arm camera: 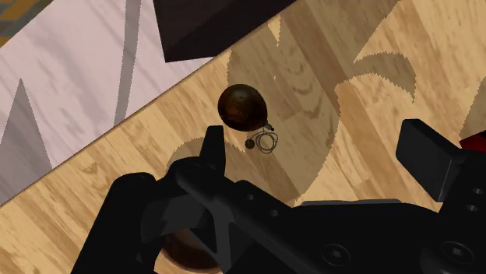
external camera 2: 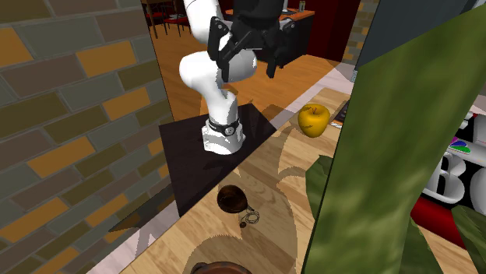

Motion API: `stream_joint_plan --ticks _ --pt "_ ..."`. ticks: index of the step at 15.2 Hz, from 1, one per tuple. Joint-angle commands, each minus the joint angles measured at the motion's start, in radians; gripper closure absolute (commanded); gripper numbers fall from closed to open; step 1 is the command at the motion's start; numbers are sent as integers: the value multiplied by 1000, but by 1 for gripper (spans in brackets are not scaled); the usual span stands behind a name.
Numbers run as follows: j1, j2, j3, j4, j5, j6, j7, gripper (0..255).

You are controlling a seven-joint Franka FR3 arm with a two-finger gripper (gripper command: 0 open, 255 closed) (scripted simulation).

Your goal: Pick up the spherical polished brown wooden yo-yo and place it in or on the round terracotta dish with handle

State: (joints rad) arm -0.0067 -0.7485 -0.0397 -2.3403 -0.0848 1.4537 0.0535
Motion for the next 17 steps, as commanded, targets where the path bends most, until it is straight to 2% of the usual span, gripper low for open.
stream_joint_plan --ticks 1,10,17 --pt "0 0 0 0 0 0 0 0" --pt "38 -72 -95 -352 -108 396 -213 0" --pt "44 27 -201 -540 -219 778 -372 0"
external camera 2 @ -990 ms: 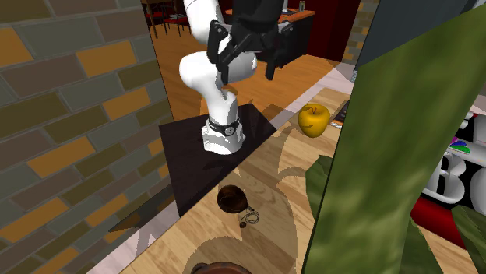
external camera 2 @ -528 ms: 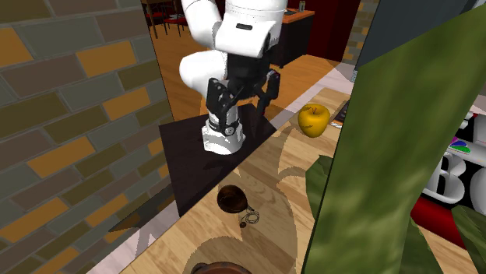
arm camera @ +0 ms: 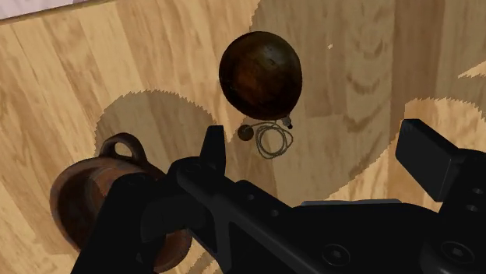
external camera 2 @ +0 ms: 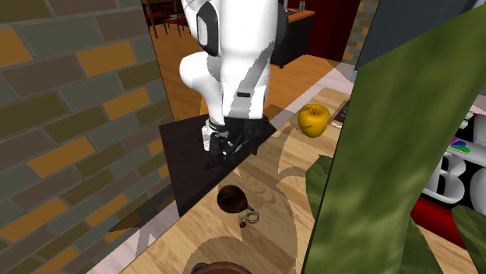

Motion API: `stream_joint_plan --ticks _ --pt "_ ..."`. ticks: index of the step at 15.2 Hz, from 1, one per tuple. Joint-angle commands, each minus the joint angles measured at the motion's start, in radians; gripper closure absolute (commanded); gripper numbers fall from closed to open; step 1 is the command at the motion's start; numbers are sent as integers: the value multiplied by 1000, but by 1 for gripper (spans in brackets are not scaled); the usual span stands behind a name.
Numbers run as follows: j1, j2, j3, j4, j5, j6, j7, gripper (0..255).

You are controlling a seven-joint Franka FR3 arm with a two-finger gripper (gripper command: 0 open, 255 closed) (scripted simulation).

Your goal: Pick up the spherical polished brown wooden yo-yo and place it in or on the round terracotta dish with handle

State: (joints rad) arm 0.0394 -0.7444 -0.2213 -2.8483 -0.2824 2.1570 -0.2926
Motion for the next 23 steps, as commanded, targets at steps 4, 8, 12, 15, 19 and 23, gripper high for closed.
stream_joint_plan --ticks 4,8,12,15,19,23 --pt "0 174 -89 -89 -90 336 -112 0" --pt "4 314 -126 -102 -126 514 -149 0" --pt "1 406 -135 -102 -139 607 -140 0" --pt "1 443 -138 -100 -143 643 -137 0" --pt "1 443 -138 -100 -143 643 -137 0" --pt "1 443 -138 -100 -143 643 -137 255"
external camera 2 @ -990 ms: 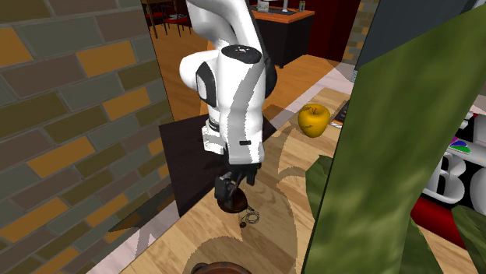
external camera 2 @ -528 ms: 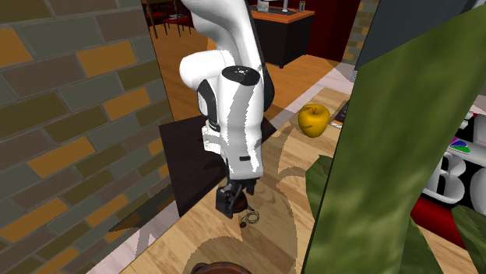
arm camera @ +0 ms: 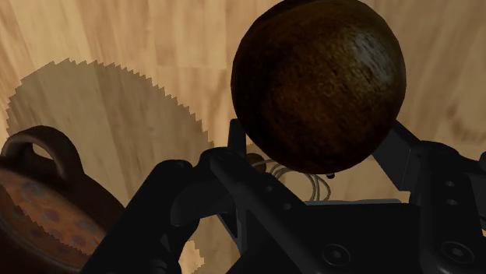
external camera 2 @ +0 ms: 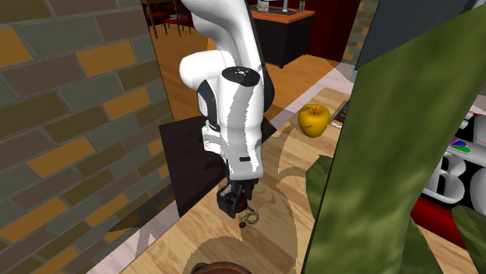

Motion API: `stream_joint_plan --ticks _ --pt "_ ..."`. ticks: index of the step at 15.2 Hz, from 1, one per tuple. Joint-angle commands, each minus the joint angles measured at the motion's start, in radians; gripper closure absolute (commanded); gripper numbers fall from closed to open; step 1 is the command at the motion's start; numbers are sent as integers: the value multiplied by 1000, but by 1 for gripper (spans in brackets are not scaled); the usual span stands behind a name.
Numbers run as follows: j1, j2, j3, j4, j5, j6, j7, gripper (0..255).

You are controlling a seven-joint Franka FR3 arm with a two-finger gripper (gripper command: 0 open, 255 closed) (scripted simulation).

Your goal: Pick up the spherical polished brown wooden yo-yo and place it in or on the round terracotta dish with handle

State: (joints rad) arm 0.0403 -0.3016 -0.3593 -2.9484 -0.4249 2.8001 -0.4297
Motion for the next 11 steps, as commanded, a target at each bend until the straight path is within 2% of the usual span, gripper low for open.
stream_joint_plan --ticks 1,9,11 --pt "0 0 0 0 0 0 0 255" --pt "0 1 0 0 0 0 0 255" --pt "3 -42 1 3 8 -46 -7 255"
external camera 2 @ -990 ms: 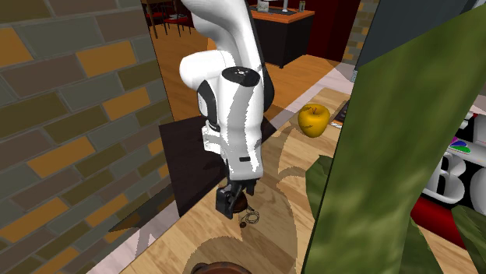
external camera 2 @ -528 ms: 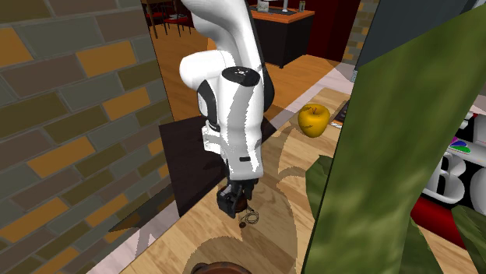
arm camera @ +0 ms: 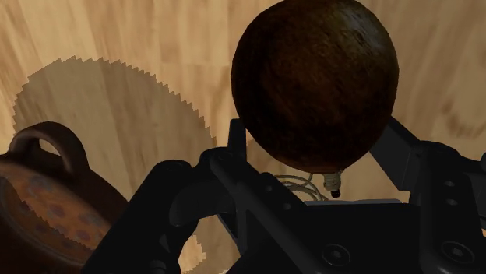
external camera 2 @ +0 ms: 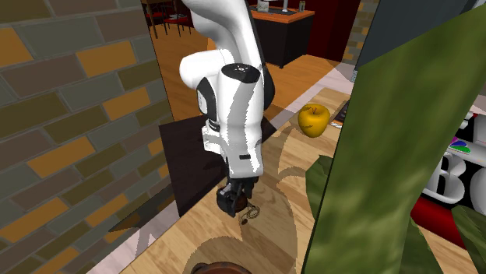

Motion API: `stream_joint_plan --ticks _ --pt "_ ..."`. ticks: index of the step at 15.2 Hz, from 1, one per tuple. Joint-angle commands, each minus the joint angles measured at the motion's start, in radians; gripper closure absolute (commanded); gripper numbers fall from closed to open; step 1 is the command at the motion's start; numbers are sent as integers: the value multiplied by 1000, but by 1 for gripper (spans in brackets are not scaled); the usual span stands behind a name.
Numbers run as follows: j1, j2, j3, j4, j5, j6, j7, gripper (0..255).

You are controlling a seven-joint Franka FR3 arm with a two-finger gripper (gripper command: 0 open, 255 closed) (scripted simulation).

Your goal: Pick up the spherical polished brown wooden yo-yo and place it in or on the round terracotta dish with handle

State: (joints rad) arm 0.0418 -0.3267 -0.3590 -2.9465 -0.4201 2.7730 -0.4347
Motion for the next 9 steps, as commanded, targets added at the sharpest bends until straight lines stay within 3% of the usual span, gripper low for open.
stream_joint_plan --ticks 1,9 --pt "2 -38 2 3 7 -42 -5 255" --pt "12 -185 16 32 38 -217 -28 255"
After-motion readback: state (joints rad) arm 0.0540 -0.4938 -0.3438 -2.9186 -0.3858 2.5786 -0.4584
